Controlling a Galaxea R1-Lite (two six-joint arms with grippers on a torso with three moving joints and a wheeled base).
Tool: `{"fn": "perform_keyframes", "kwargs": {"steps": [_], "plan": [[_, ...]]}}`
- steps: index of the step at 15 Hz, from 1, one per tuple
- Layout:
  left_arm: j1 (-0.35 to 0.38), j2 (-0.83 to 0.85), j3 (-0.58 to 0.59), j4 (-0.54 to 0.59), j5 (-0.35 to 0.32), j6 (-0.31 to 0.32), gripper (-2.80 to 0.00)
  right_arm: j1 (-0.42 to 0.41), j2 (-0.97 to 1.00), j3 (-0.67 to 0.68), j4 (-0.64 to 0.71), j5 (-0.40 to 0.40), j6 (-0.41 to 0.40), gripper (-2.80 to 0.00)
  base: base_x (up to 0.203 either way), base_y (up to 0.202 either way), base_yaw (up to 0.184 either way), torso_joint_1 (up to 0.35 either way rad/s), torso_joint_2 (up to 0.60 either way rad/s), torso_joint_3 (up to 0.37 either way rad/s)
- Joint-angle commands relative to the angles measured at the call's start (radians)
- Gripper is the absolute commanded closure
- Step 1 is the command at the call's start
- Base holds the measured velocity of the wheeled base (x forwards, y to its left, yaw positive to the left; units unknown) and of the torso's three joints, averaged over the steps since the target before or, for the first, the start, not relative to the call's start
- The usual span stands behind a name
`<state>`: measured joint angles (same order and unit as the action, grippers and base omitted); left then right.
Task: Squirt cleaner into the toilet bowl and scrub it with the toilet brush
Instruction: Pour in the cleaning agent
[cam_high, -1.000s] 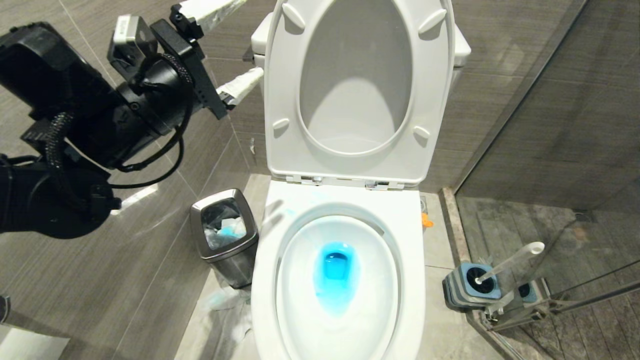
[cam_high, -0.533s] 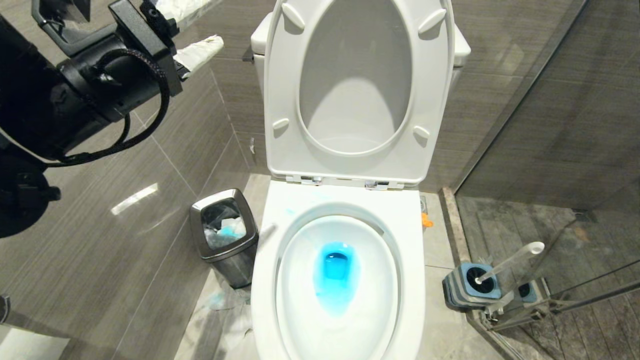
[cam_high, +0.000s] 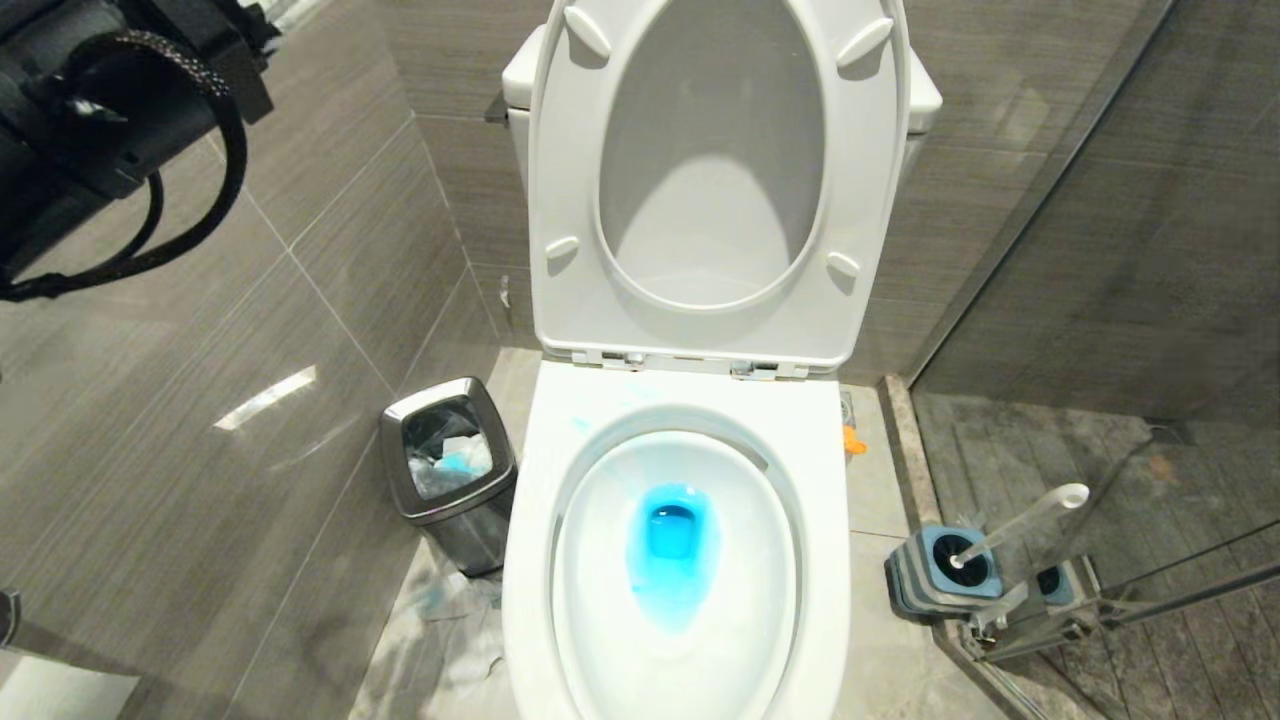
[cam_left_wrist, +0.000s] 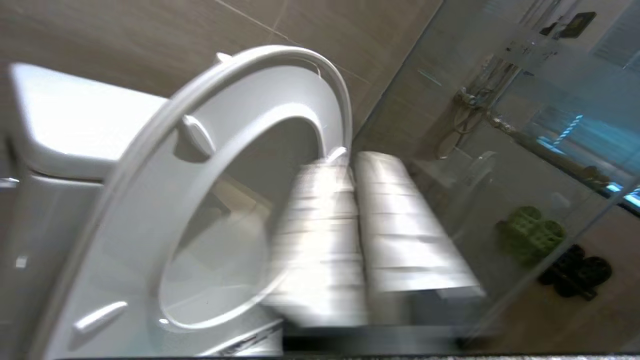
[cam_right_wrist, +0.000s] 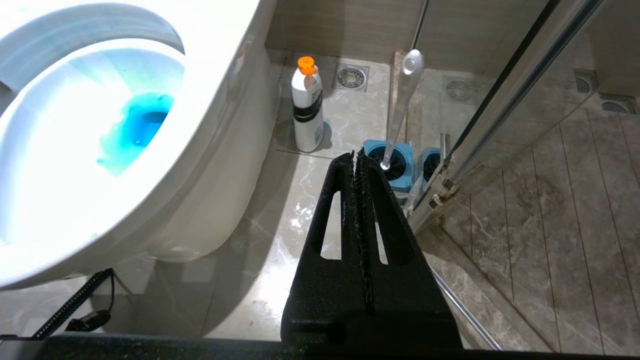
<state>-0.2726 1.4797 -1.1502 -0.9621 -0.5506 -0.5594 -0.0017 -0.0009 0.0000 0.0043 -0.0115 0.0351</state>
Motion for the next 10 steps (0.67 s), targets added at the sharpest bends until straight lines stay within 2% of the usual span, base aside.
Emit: {"fn": "perform_keyframes", "kwargs": {"steps": [1, 2, 6, 8, 10], "plan": [[0.036, -0.045, 0.0, 0.038, 0.01, 0.058, 0.0, 0.0, 0.001, 0.0, 0.0, -0.001, 0.0, 0.0, 0.0, 0.0, 0.0, 0.0, 0.0, 0.0], [0.057, -0.057, 0.0, 0.065, 0.028, 0.1, 0.0, 0.0, 0.001, 0.001, 0.0, -0.001, 0.0, 0.0, 0.0, 0.0, 0.0, 0.0, 0.0, 0.0], [0.19, -0.119, -0.002, 0.107, 0.05, 0.177, 0.0, 0.0, 0.001, 0.002, 0.0, -0.001, -0.001, 0.0, 0.0, 0.0, 0.0, 0.0, 0.0, 0.0], [0.25, -0.168, -0.003, 0.137, 0.048, 0.201, 0.0, 0.0, 0.001, 0.002, 0.0, -0.001, 0.0, 0.0, 0.0, 0.0, 0.0, 0.0, 0.0, 0.0], [0.281, -0.236, -0.003, 0.179, 0.048, 0.203, 0.0, 0.0, 0.001, 0.002, 0.0, -0.001, -0.001, 0.0, 0.0, 0.0, 0.0, 0.0, 0.0, 0.0]]}}
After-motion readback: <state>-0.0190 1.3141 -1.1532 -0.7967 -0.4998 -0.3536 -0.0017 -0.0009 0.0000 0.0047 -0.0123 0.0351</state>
